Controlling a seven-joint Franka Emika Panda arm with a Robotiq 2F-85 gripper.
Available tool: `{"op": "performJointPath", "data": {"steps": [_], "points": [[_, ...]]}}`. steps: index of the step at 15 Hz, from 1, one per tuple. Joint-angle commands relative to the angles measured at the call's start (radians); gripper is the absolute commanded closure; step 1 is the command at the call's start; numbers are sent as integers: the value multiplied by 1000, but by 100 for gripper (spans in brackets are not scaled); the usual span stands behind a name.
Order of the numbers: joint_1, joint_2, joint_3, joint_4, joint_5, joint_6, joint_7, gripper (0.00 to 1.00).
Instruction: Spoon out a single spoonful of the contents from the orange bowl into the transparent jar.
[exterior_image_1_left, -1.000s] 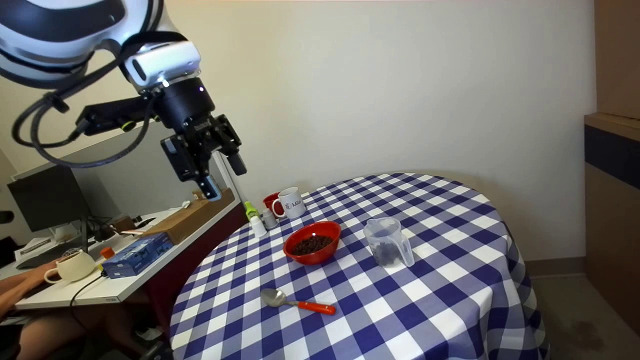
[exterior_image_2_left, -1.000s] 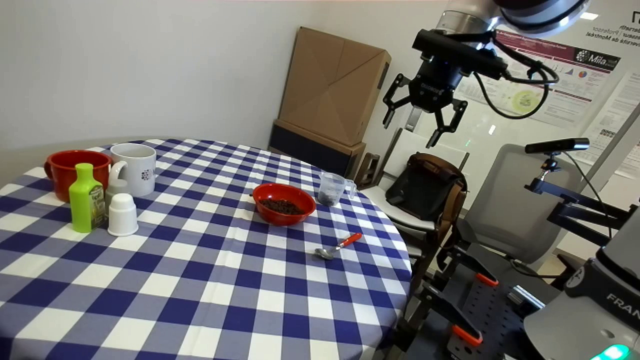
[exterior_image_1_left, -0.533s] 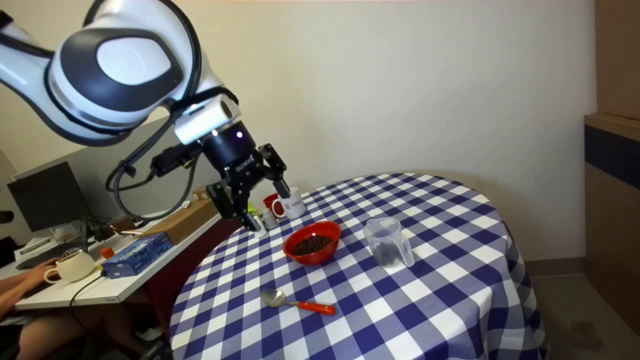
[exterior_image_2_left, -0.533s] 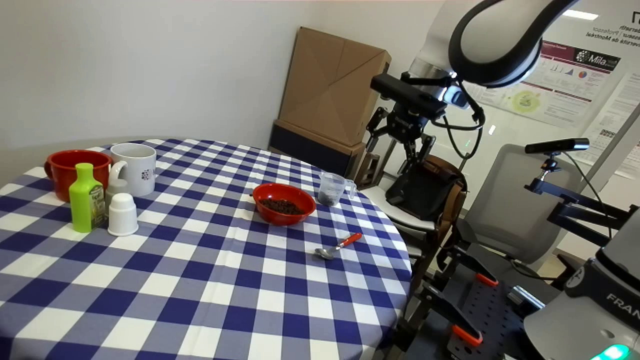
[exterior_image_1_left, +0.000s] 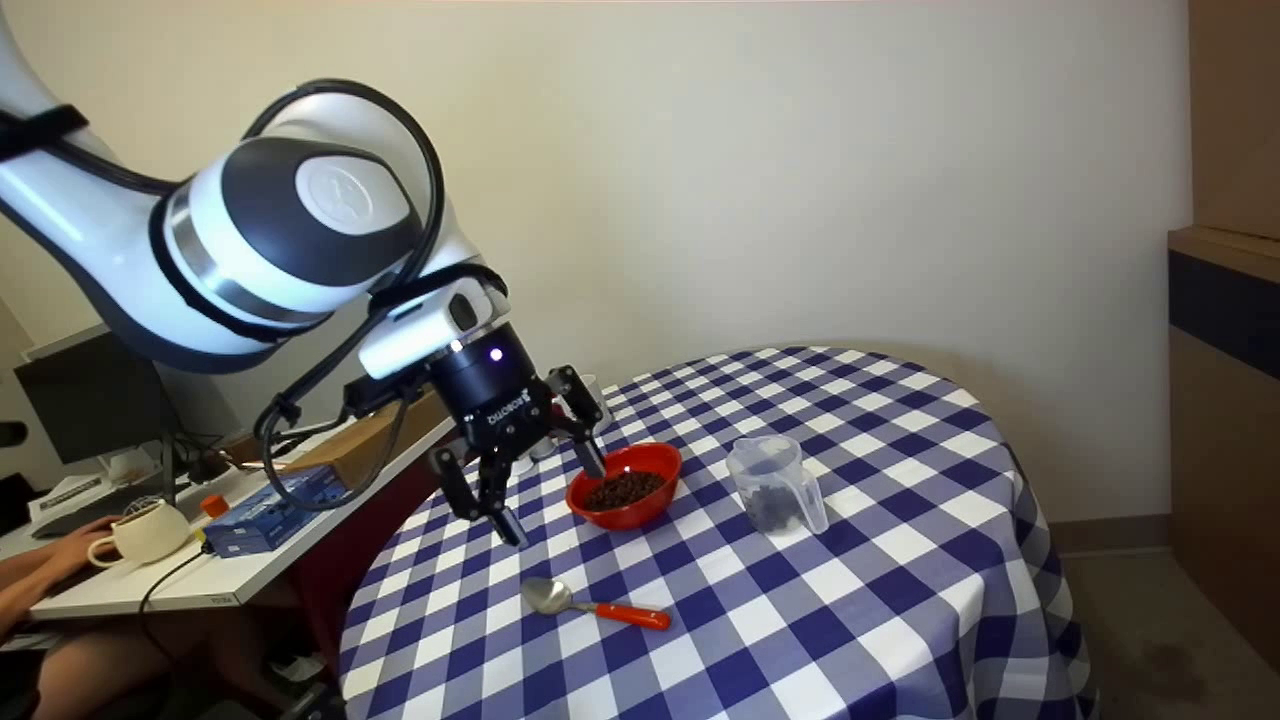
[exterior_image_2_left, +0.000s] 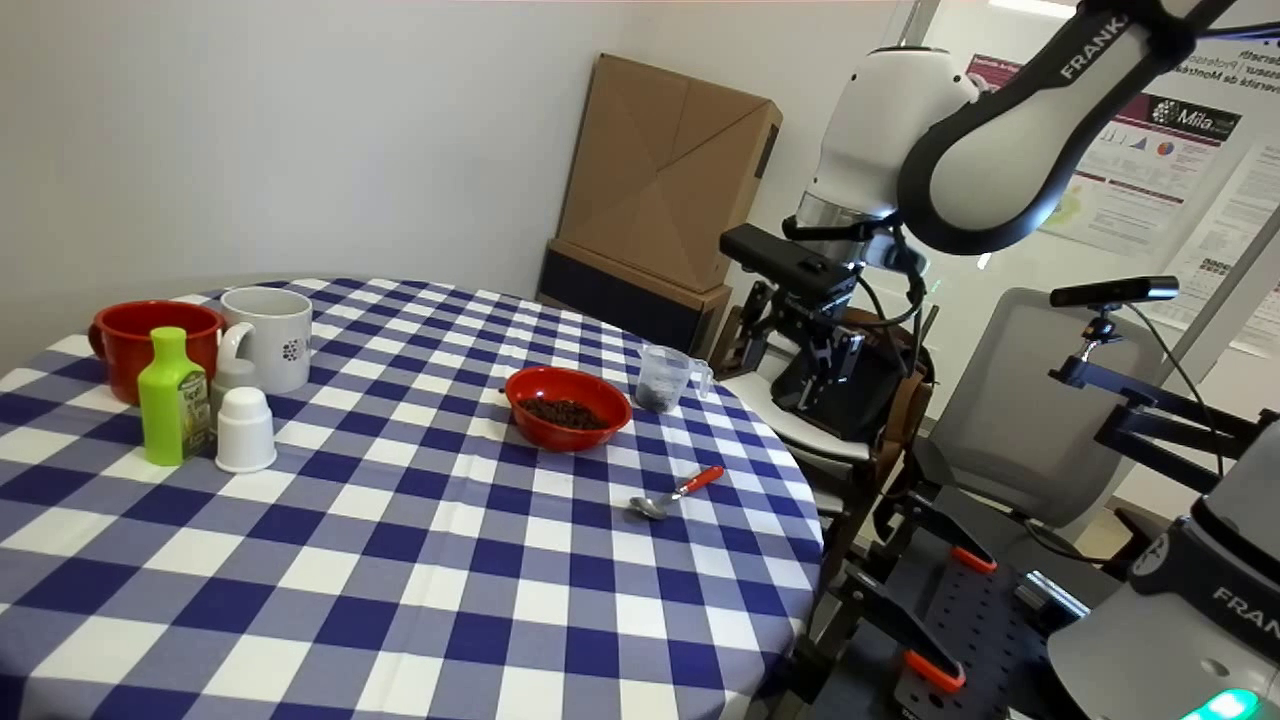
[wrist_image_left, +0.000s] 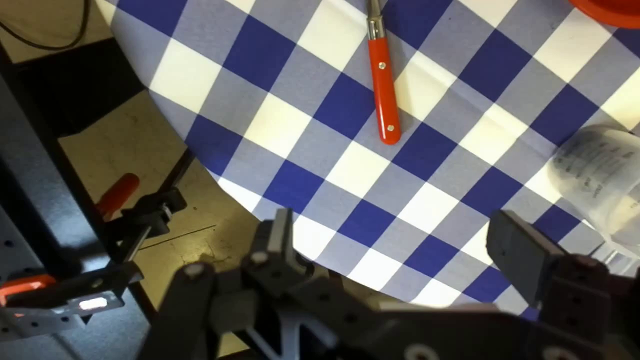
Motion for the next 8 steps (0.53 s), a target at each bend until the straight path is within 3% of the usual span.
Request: {"op": "performJointPath", "data": {"steps": [1,8], "points": [[0,114,-5,52,-91,16,64,3],[25,325,-40,199,-219,9,32,3]]}}
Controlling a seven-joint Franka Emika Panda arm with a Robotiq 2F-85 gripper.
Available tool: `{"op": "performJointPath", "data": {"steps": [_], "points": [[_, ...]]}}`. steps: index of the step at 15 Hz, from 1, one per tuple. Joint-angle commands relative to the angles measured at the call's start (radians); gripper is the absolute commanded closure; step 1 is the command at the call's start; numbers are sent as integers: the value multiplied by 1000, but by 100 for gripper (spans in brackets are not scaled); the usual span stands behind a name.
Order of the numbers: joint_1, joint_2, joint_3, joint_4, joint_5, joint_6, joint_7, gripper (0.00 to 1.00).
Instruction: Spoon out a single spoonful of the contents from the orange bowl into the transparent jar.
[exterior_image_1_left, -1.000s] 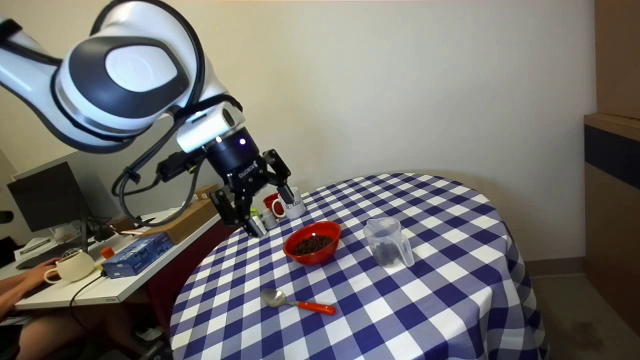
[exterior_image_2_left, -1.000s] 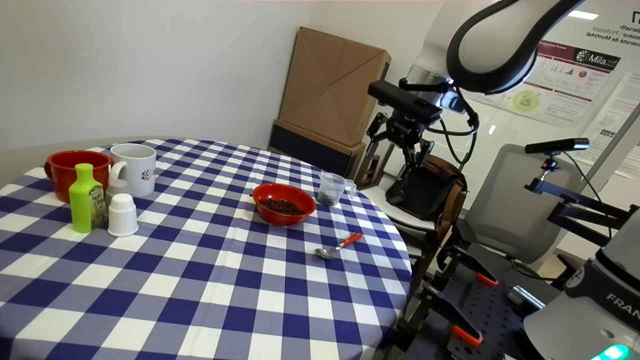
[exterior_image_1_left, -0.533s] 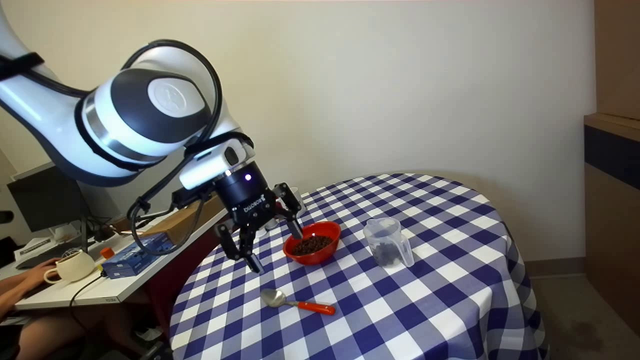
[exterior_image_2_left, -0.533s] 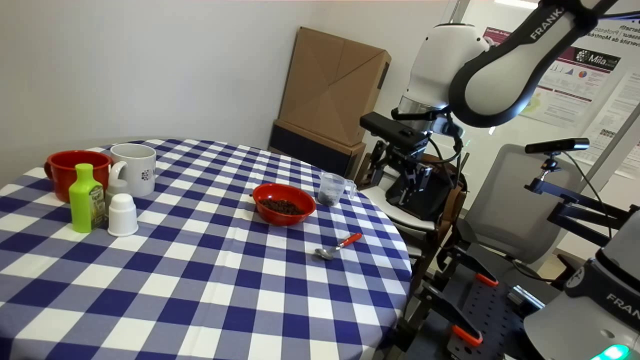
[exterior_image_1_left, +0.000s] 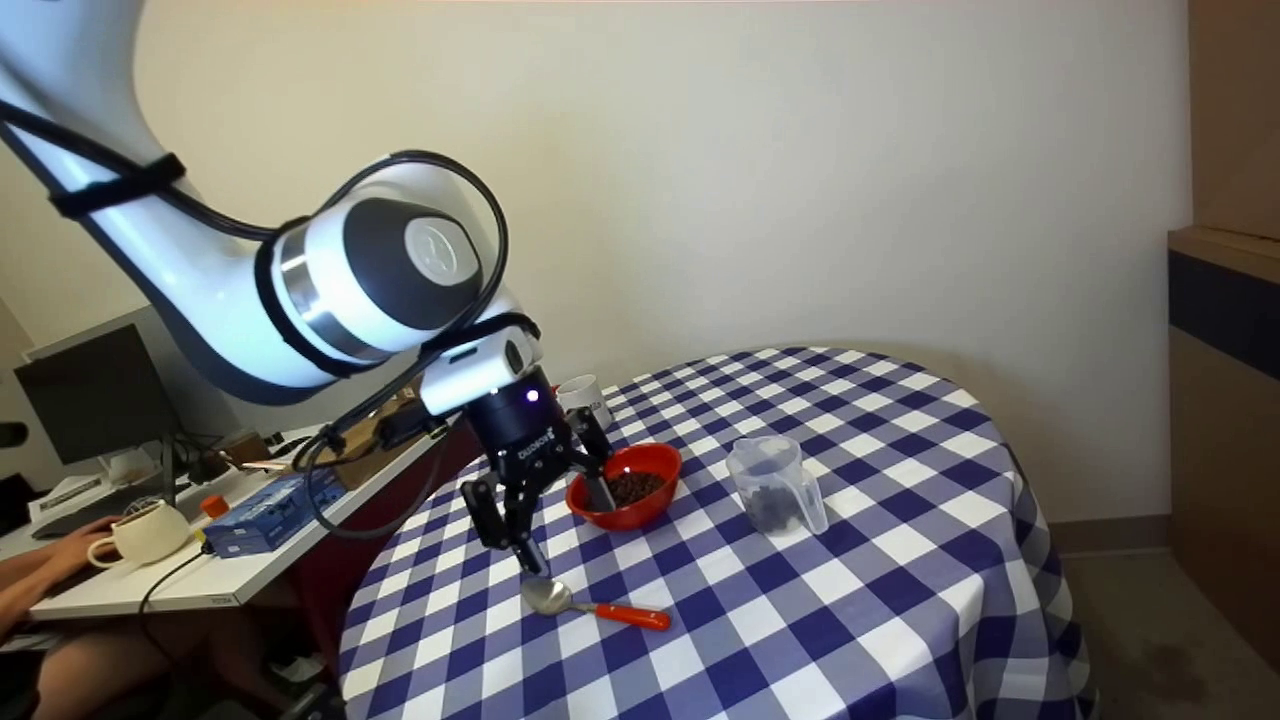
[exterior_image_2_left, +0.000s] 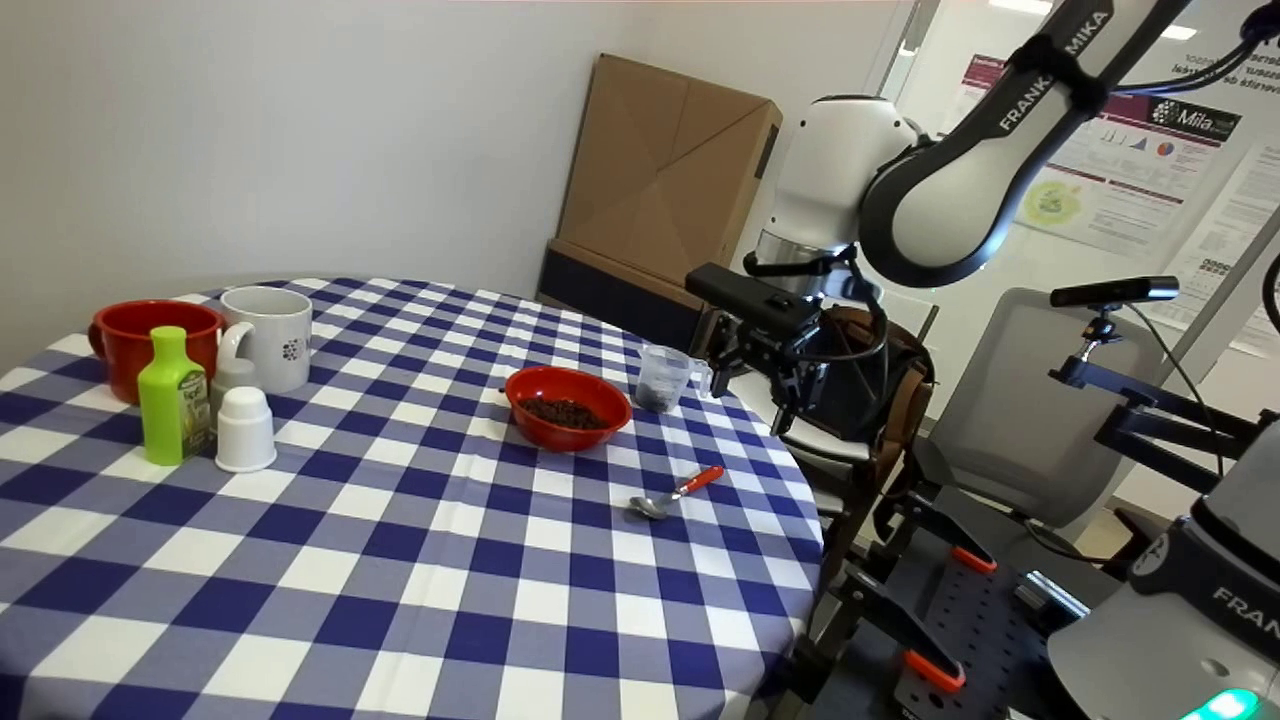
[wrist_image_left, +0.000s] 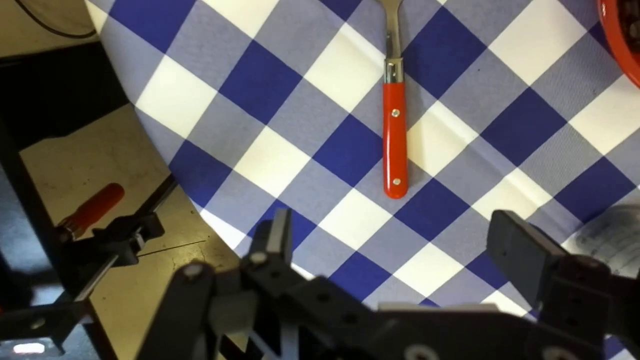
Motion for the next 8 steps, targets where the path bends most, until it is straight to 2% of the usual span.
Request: {"op": "performJointPath", "data": {"steps": [1,6,8], "points": [[25,143,-35,105,-84,8,-1,2],[69,277,-102,196,-187,6,21,5],[86,321,-132,230,-210,8,27,9]]}}
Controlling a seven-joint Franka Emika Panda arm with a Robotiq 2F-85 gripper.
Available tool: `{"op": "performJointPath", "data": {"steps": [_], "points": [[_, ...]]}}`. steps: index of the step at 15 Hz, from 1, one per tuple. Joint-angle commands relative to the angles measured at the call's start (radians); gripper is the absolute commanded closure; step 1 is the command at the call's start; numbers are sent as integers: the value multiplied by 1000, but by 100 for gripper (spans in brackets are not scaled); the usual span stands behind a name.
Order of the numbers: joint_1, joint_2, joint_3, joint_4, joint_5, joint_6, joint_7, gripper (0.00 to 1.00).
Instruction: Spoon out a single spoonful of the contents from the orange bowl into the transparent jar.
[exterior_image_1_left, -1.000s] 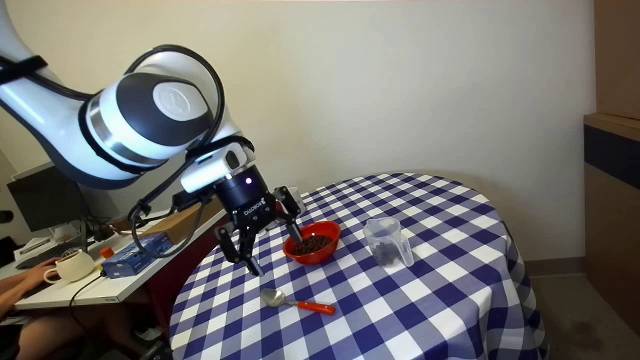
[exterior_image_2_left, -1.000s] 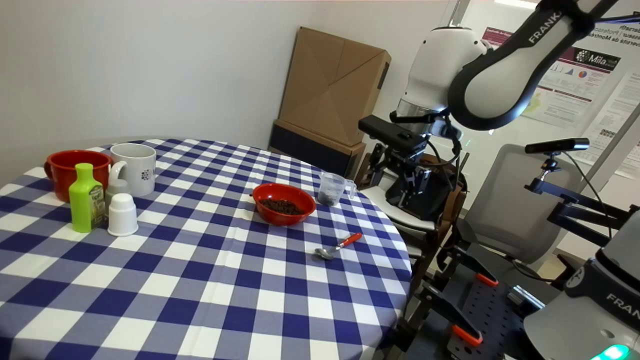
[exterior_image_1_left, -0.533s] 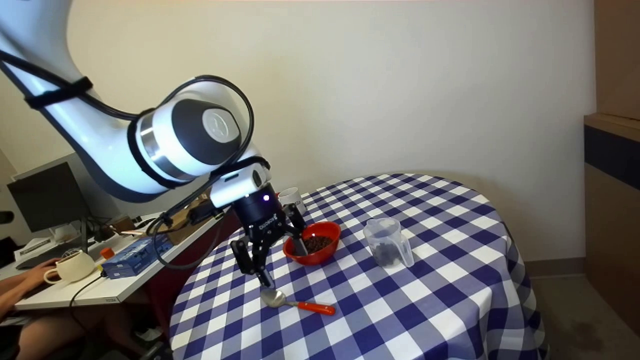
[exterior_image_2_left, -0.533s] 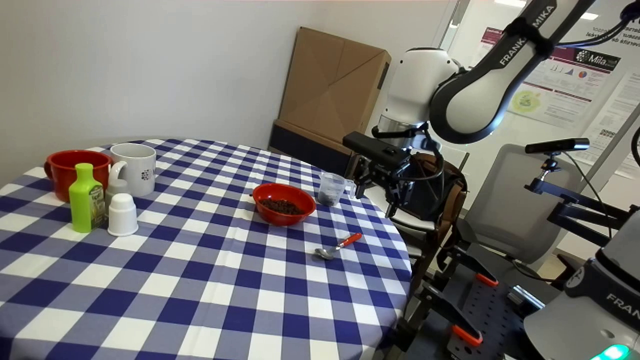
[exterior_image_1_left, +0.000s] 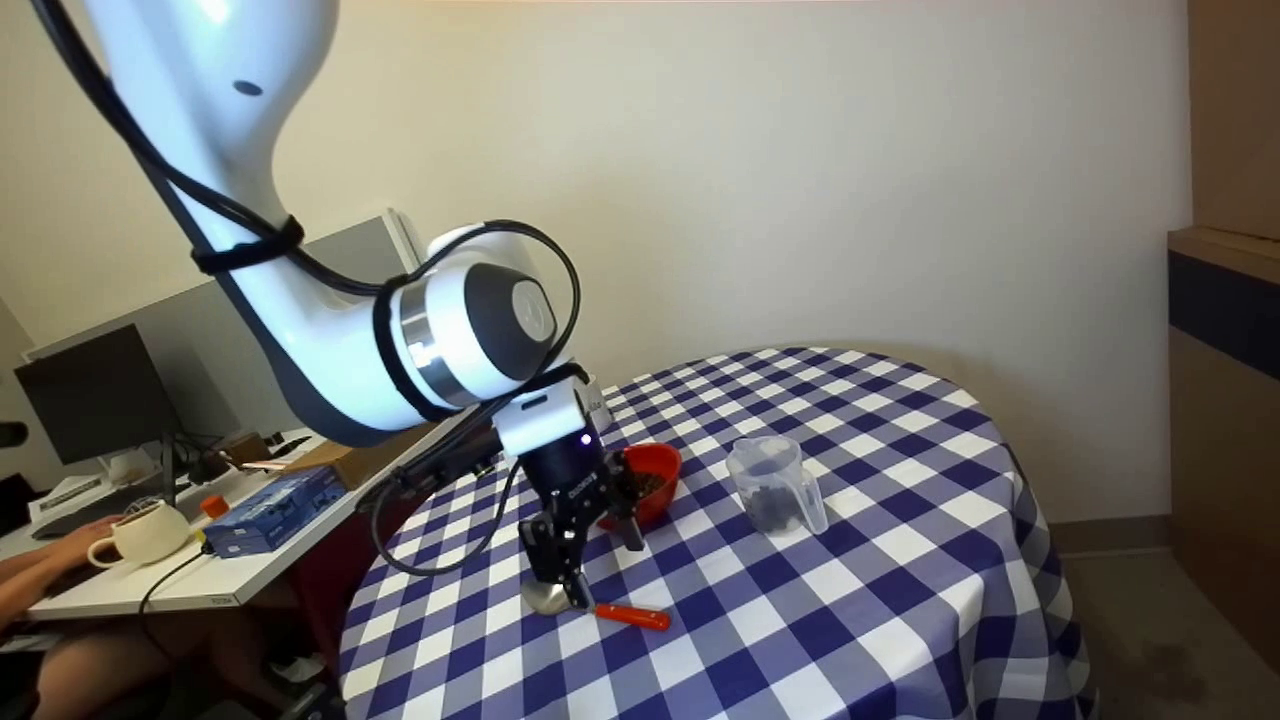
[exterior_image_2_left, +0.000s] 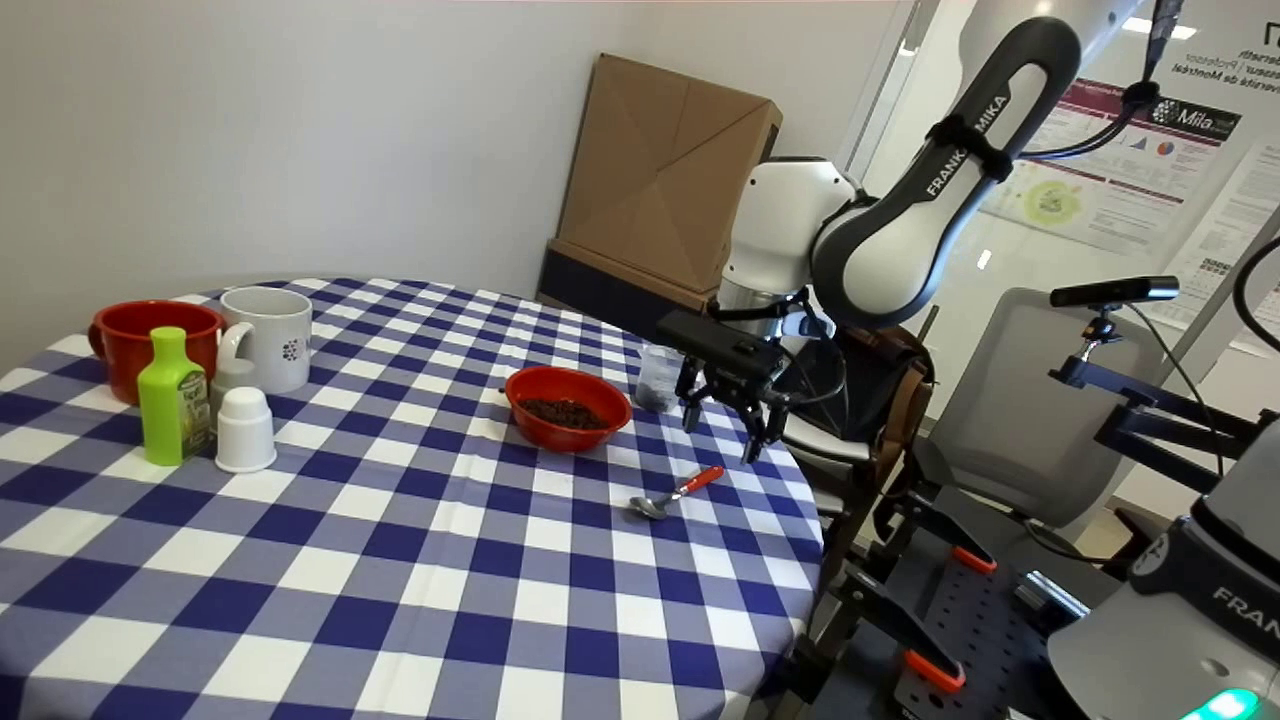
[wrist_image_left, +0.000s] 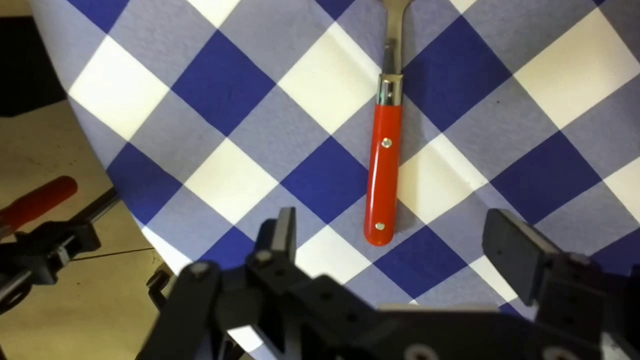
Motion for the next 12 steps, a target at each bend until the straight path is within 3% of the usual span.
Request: {"op": "performJointPath", "data": {"steps": [1,2,3,5,6,7,9,10,12], "points": [[42,96,-58,81,-58,8,28,9],[206,87,-206,76,85,58,-77,11],[229,104,-233,85,113,67,-92,11],[323,135,-322,99,200,94,-151,25],[367,150,-355,103,246,104,-178,31],[406,164,-382,107,291,112,-204,31],[468,191,-419,113,377,123,-257,49],[491,201,-431,116,416,130,-283,65],[526,208,-446,118,482,131,-330,78]]}}
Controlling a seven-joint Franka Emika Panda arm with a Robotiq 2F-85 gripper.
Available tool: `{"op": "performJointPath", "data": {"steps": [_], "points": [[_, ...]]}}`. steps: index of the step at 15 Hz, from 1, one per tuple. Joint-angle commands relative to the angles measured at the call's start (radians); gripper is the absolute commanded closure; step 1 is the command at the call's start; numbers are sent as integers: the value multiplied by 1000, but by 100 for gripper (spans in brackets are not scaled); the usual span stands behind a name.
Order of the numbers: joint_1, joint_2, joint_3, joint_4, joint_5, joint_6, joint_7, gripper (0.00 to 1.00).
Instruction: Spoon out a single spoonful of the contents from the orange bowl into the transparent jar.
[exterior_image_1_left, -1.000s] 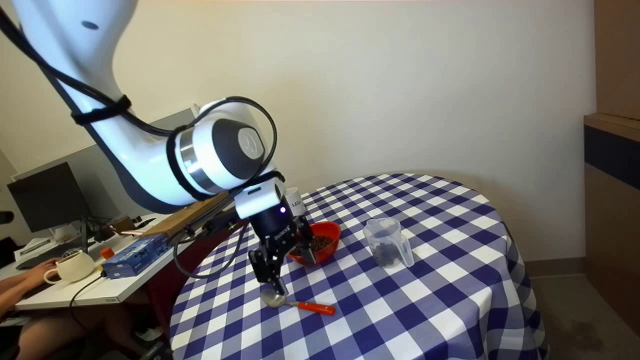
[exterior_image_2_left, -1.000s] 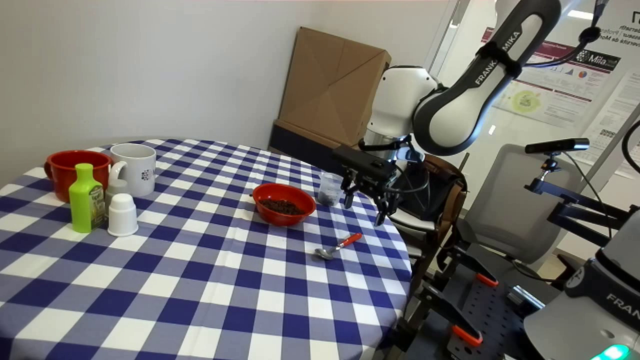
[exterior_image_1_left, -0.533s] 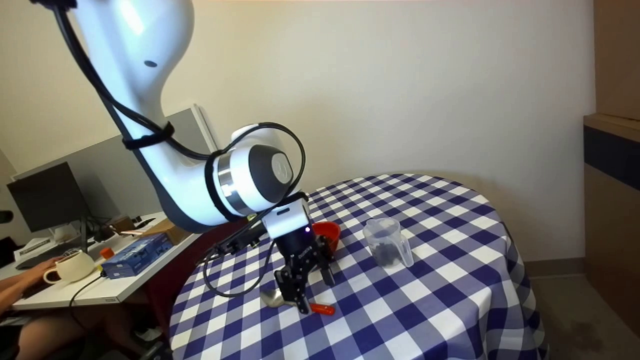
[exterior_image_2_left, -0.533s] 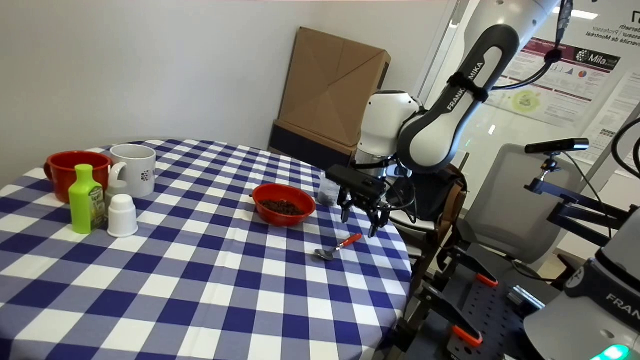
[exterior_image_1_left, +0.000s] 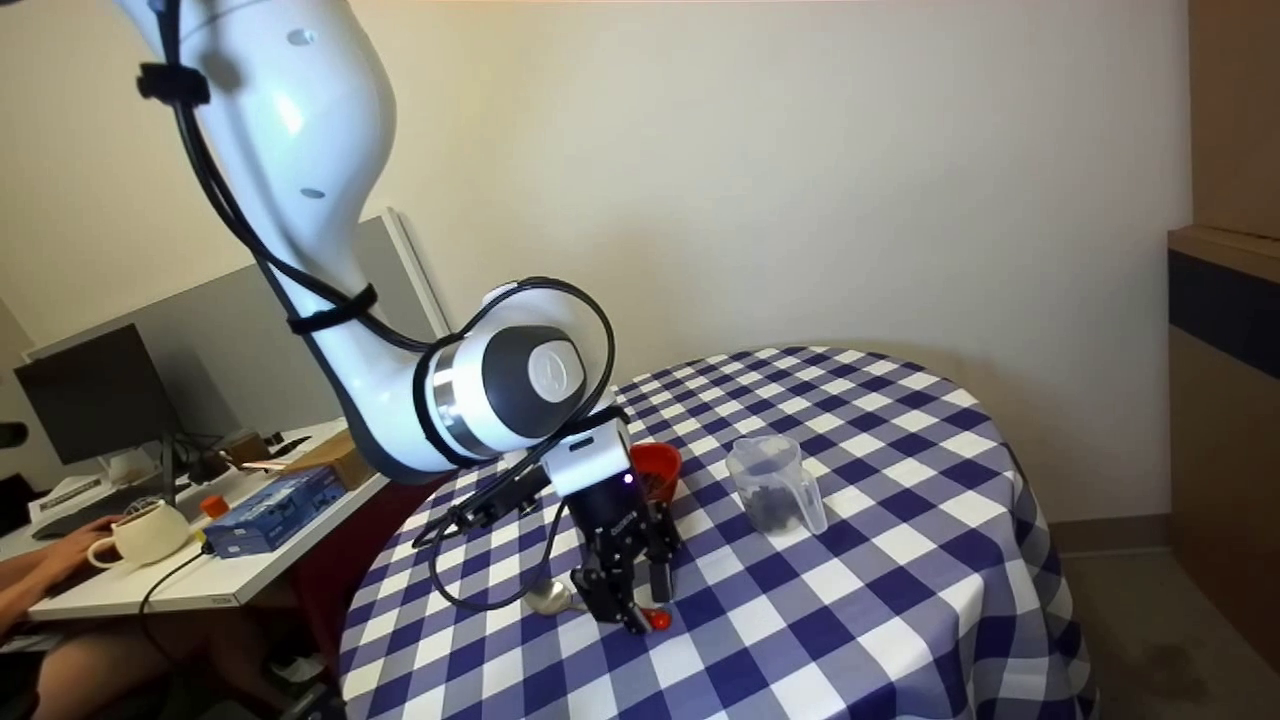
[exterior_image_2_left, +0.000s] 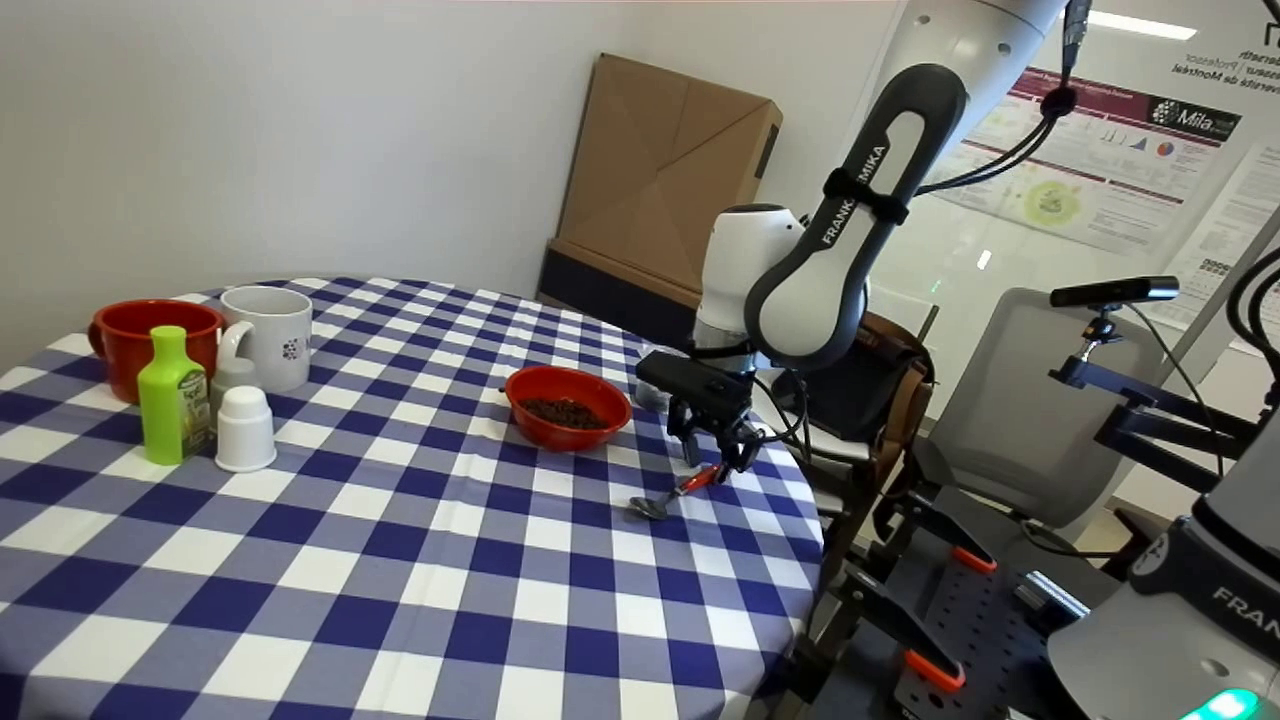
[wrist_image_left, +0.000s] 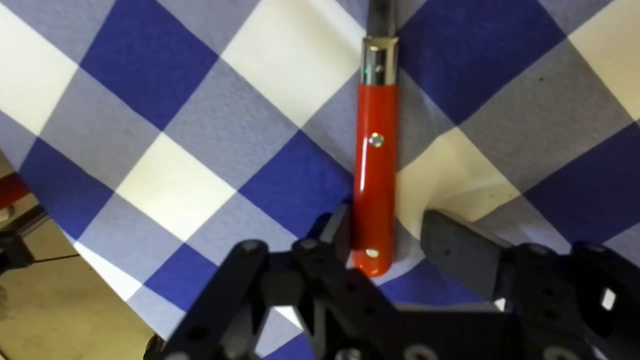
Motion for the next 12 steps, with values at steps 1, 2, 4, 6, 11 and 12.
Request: {"op": "performJointPath", "data": {"steps": [1,2,4,6,11,12], "points": [[71,45,-40,21,127,36,-103,88],[80,45,-42,22,155,36,-125,94],[92,44,-46,19,203,36,-166,97],[97,42,-45,16,245,34,-205,100],[110,32,-51,12,315,29,-277,70],[112,33,-53,12,325,29,-287,70]]}}
